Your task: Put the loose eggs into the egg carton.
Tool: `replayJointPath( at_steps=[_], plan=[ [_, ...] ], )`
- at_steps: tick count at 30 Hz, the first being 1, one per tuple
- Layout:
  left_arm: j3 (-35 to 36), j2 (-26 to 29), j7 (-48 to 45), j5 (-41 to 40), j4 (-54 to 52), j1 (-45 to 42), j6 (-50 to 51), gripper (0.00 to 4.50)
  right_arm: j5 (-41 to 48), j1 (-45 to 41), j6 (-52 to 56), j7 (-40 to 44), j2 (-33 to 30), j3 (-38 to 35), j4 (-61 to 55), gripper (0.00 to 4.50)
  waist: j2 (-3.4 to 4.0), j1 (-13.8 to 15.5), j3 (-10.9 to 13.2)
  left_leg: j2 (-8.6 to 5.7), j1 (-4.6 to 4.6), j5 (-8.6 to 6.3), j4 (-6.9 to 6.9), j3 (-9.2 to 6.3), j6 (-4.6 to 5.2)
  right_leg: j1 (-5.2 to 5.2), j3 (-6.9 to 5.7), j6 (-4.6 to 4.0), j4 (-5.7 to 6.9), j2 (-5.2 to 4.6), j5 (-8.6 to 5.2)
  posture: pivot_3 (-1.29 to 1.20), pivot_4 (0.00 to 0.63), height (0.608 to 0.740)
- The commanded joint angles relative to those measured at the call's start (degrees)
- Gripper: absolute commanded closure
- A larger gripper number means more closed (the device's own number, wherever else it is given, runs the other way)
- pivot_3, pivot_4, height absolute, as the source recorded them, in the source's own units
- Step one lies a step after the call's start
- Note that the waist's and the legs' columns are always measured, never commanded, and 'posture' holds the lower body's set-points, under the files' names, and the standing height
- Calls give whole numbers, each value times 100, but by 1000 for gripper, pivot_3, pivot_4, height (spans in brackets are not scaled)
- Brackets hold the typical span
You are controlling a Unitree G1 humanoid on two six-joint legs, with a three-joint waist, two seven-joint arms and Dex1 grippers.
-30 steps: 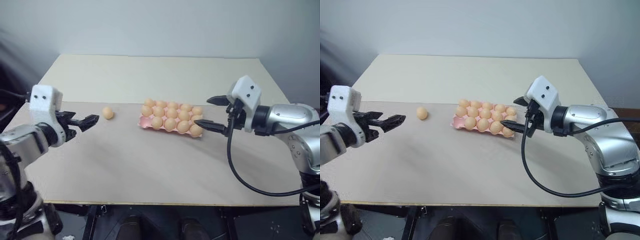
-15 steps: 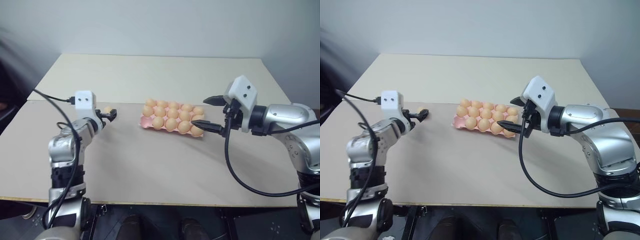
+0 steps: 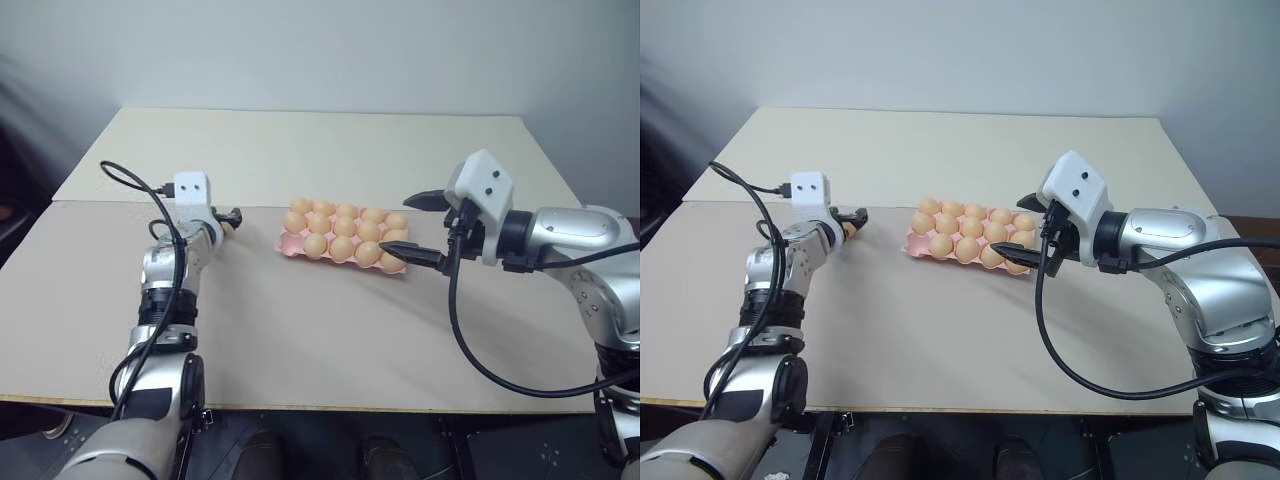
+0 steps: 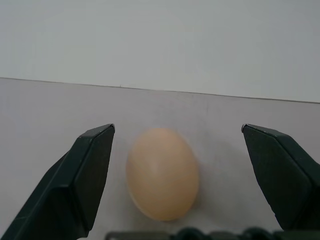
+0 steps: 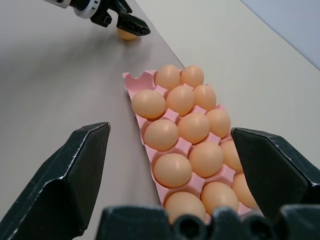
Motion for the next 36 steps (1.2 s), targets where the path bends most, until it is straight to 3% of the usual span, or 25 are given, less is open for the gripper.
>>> replayJointPath(
  at_steps=[1,12,15,21,24,29,33,36],
  plan=[
    [48,-38,68,29,256,-235,-265,57,107,-33,10,3,-16,-163,-165,0,0,0,0,0,0,0,0,0,-1,0,0,0,0,0,0,0,150,740],
    [1,-79,-36,92,1444,-583,-751,57,109,-62,24,57,-60,-161,-167,0,0,-1,0,0,0,9,0,0,-16,0,-2,0,0,1,0,0,150,740],
    [10,-86,-23,88,1513,-604,-780,630,113,-40,32,42,-58,-175,-192,0,0,-1,0,-1,0,15,0,0,-26,1,-2,0,0,0,0,0,150,740],
    [42,-55,19,85,1475,-508,-825,2569,114,-19,49,13,-41,-185,-231,0,0,-2,0,0,-1,16,0,0,-28,1,-3,0,2,0,0,0,150,740],
    [39,-46,-16,67,1229,-348,-776,2768,105,-46,57,-1,-27,-174,-224,0,0,-4,0,0,-1,16,0,-1,-28,1,-2,0,2,0,0,0,150,740],
    [-256,108,-741,-191,-702,282,175,2778,87,-94,39,-22,-18,-183,-217,0,0,-16,0,1,-1,18,-1,0,-31,0,-2,0,8,1,0,0,150,740],
    [-449,531,-1663,-936,-2810,819,1560,2778,74,-3,53,-119,10,-248,-276,0,0,-17,0,2,-7,21,-1,-1,-37,-5,-1,0,12,1,0,0,150,740],
    [-550,791,-2138,-1408,-3619,992,2261,2779,64,122,53,-205,24,-305,-339,0,1,6,-1,3,-2,20,0,-4,-35,0,-2,0,11,1,0,0,150,740]
  ],
)
